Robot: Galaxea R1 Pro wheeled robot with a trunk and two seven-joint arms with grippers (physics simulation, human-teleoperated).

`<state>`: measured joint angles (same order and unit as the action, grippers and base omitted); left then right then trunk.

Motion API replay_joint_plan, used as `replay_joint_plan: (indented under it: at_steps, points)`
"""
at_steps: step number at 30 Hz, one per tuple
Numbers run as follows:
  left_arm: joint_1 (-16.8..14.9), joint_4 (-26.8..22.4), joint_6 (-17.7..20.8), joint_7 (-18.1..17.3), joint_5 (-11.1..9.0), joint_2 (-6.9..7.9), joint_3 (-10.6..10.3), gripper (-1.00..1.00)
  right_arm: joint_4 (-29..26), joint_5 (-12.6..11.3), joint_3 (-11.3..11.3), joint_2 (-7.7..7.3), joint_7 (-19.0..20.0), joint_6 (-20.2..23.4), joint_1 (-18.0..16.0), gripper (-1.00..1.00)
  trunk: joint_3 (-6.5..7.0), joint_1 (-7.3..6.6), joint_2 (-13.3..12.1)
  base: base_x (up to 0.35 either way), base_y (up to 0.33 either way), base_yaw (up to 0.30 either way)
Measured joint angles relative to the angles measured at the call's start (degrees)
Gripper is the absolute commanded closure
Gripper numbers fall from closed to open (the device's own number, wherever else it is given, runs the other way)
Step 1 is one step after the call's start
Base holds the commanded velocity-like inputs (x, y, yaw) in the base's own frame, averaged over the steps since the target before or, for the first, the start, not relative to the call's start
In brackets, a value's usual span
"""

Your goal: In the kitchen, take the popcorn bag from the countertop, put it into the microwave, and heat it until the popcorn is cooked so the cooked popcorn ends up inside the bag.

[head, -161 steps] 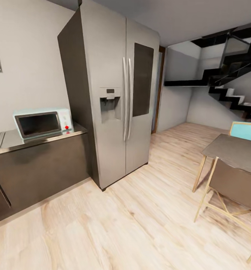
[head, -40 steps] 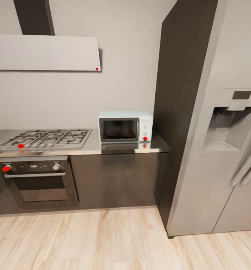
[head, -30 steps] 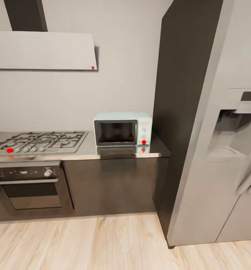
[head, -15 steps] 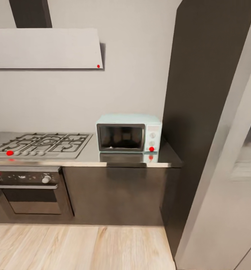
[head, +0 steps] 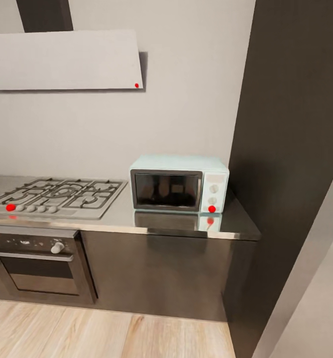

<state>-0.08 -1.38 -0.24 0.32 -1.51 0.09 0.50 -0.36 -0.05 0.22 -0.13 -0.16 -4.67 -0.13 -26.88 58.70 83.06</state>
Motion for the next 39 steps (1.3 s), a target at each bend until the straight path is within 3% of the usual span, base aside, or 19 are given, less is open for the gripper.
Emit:
replay_joint_plan:
  at_steps: [24, 39]
  points:
    - [0.0, 0.0, -0.2, 0.0, 0.0, 0.0, 0.1, -1.0, 0.0, -0.3, -0.3, -0.13, 0.1, 0.1, 0.0, -1.0, 0.0, 0.03, 0.0, 0.025, -0.001, -0.165]
    - [0.0, 0.0, -0.2, 0.1, 0.0, 0.0, 0.1, -1.0, 0.0, 0.0, -0.1, -0.27, 0.0, 0.2, 0.0, -1.0, 0.0, 0.03, 0.0, 0.0, 0.0, -0.013]
